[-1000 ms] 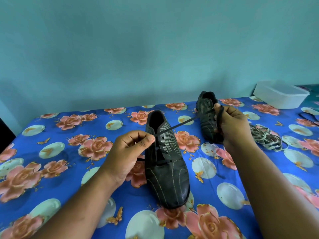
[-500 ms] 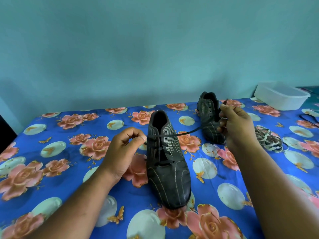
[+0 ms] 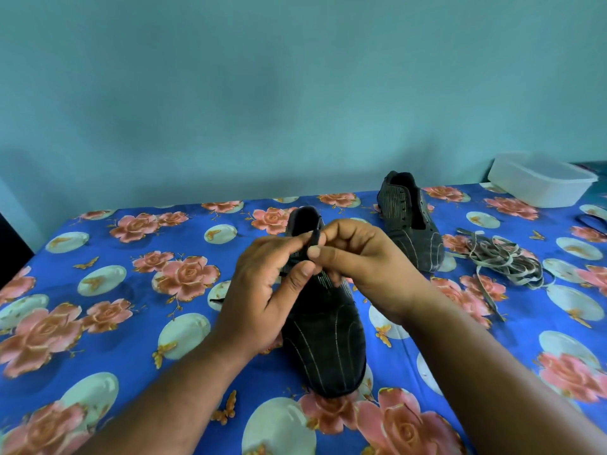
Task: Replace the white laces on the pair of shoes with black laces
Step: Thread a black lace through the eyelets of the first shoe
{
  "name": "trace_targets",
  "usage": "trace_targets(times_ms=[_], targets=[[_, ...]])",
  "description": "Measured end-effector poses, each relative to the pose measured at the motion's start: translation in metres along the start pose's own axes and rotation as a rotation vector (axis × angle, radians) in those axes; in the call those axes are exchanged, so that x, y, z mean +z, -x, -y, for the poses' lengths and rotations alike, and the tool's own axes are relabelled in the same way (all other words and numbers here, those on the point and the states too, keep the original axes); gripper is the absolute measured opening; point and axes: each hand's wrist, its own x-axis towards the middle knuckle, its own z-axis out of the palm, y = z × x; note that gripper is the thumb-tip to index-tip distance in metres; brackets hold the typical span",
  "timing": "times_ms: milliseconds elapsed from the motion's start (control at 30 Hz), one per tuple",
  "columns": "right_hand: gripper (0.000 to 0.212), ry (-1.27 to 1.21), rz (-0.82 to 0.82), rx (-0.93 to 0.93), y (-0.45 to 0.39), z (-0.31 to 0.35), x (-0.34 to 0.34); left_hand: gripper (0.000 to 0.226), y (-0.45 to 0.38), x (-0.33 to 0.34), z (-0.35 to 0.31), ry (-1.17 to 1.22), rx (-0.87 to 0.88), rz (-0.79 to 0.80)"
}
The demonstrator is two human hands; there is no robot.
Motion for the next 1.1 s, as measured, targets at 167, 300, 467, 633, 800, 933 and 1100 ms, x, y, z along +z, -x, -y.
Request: trace_targets(times_ms=[167,300,467,633,800,933,1100], targets=[[0.013,0.043,-0.034,0.021,0.000,-0.001,-0.002,0.036,-0.002,-0.003,-0.001,-0.084,0.027,-0.091],[0.018,0.086,-0.020,0.038,0.001,0.002,-0.008,0.027,-0.004,-0.004,-0.004,-0.097,0.064,-0.116],[0.016,0.092,-0.106,0.011,-0.001,0.003,-0.013,0.019,-0.005,-0.004,0.004,-0.164,0.108,-0.085],[0.022,0.109,-0.026,0.044,0.001,0.002,-0.017,0.017,-0.004,-0.004,0.004,-0.126,0.097,-0.026],[0.003,0.131,-0.006,-0.007,0.000,0.002,-0.017,0.017,-0.003,-0.006,0.004,-0.090,0.044,-0.003],[0.003,0.111,-0.026,-0.015,0.000,0.000,-0.018,0.018,-0.002,-0.009,0.004,-0.028,-0.022,-0.030],[0.006,0.152,-0.047,-0.052,0.000,-0.002,-0.013,0.025,-0.003,-0.007,0.003,0.014,-0.044,-0.018]])
